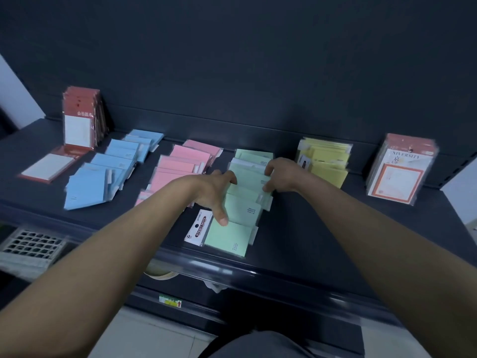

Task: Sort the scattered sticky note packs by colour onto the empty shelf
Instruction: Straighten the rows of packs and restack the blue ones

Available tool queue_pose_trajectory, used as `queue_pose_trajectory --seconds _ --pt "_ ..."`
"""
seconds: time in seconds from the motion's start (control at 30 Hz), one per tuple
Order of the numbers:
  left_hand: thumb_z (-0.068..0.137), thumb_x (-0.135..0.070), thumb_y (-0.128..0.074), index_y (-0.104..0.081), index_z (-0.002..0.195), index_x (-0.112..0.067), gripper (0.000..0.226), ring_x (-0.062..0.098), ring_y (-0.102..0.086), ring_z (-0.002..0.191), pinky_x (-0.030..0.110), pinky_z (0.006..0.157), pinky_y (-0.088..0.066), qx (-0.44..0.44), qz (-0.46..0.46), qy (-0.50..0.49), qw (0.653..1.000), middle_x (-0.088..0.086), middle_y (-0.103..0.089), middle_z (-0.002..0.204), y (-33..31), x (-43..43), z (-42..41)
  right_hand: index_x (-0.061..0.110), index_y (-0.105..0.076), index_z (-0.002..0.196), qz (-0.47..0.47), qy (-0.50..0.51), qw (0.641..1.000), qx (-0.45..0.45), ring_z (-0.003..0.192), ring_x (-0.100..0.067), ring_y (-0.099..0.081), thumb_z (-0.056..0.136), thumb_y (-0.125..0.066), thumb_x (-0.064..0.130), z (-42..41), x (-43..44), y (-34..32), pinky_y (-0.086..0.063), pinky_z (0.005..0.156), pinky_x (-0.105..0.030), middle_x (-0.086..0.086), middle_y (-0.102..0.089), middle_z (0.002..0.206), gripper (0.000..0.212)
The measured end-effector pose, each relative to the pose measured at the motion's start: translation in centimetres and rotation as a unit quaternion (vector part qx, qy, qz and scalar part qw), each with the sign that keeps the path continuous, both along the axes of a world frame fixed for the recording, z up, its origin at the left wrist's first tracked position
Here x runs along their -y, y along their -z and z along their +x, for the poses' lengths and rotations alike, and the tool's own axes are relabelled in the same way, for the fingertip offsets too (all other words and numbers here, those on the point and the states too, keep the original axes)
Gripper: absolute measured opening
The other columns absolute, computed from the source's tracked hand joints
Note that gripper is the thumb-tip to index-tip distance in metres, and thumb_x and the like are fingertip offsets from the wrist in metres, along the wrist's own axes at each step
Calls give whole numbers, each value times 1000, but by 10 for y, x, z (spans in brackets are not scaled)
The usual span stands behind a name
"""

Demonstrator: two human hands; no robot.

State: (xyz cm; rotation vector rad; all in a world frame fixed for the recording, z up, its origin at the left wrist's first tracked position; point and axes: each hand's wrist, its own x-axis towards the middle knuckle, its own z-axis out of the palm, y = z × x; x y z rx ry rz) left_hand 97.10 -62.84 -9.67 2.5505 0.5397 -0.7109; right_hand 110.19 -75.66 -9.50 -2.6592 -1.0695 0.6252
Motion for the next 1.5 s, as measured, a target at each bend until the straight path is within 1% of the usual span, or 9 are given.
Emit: queue_pose_trajectory --seconds 0.13,0.3,0.47,0.73,0.9,1.0,1.17,1.3,1.5 --pt "64 -20 -85 -23 137 -22 96 25 -45 103 42 80 -50 23 -3 -7 1000 2 -35 126 -1 -1 1 -4 -59 121 7 17 1000 -5 112 -28 -59 86 -68 19 -2 -2 4 -49 95 -38 -17 -60 124 42" --pt "64 -21 -85 -26 133 -18 91 24 -50 99 37 85 -46 44 -26 -13 999 -1 -47 114 1 -8 1 -1 -59 115 14 44 998 -30 103 -27 -62 83 -71 16 0 -7 11 -52 89 -36 -15 -62 116 38" --pt "67 -20 -83 -30 134 -16 86 21 -49 99 30 81 -40 106 -42 -33 993 0 -50 116 1 -16 3 -1 -60 120 31 83 995 -35 94 -28 -57 86 -63 9 7 -9 4 -42 76 -27 -18 -62 119 35" --pt "68 -19 -83 -34 130 -15 79 18 -51 100 29 85 -41 115 -77 -9 990 -2 -51 116 6 -29 11 -3 -55 126 74 120 989 -44 118 -24 -53 90 -62 12 12 -17 11 -43 97 -31 -13 -56 130 40" --pt "79 -34 -73 -47 114 -13 48 18 -53 92 33 84 -46 163 -116 -41 979 2 -56 108 14 -43 21 -4 -57 122 139 189 972 2 113 -31 -55 92 -49 2 17 -19 14 -46 85 -30 -17 -59 120 32" --pt "88 -23 -63 -48 113 -7 33 23 -52 95 30 81 -42 240 -77 -81 964 8 -53 109 18 -47 33 -1 -56 118 230 238 944 5 95 -24 -53 92 -46 -1 19 -18 13 -38 71 -26 -7 -52 101 29" --pt "88 -15 -62 -46 129 -1 46 27 -50 113 26 86 -40 241 -76 -125 959 14 -51 129 22 -43 48 3 -51 118 308 284 905 75 83 -22 -48 94 -43 1 23 -14 0 -36 66 -28 -6 -50 95 26" --pt "82 -15 -70 -55 115 3 40 23 -52 94 25 75 -40 243 -104 -168 950 15 -58 117 23 -36 59 2 -51 118 323 273 901 95 85 -21 -48 93 -43 1 28 -9 -5 -35 66 -26 -5 -49 96 26" --pt "76 -8 -76 -59 111 5 42 27 -58 100 26 77 -42 234 -158 -241 928 13 -61 107 27 -31 67 7 -51 104 287 239 927 42 79 -24 -50 92 -43 -1 39 -4 -3 -35 51 -28 -7 -51 93 16"
